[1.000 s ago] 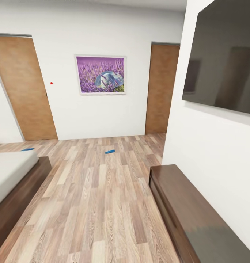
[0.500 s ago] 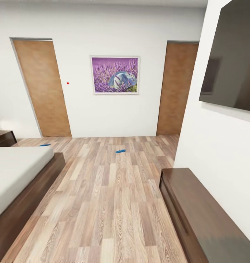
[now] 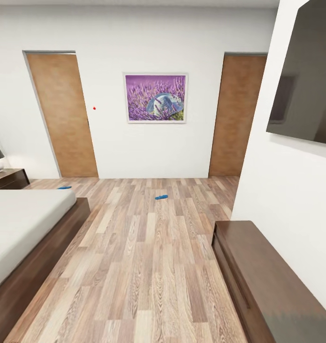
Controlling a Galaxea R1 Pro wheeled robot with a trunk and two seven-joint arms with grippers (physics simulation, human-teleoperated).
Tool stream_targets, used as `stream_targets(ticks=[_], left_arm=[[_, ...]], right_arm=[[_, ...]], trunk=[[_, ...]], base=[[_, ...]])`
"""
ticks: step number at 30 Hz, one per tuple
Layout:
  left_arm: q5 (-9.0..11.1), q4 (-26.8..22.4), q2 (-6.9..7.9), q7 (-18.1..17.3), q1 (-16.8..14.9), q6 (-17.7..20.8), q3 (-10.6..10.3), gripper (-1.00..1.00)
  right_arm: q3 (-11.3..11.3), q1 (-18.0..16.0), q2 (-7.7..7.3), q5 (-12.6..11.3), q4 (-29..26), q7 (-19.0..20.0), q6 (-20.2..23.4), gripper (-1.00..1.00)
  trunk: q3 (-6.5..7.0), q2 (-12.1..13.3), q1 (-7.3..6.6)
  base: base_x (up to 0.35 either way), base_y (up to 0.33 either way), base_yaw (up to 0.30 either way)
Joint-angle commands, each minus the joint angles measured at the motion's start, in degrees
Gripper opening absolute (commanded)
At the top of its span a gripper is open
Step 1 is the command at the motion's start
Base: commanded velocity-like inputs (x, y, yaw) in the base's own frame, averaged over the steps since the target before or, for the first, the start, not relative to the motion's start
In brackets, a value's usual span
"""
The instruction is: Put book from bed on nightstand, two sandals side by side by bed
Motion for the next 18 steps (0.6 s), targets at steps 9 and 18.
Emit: stream_targets(ticks=[9, 18], left_arm=[[5.8, -7.5, 0.13, 0.1, -0.5, -0.3, 0.0, 1.0], [9.1, -15.1, 0.1, 0.1, -1.6, -0.3, 0.0, 1.0]], right_arm=[[-0.5, 0.0, -0.35, -0.1, -14.0, -0.1, -0.7, 1.0], [-4.6, 0.0, -0.48, -0.2, -20.3, -0.1, -0.7, 1.0]], trunk=[[-0.05, 0.0, 0.0], [-0.05, 0.0, 0.0]], base=[[0.0, 0.0, 0.0], [0.0, 0.0, 0.0]])
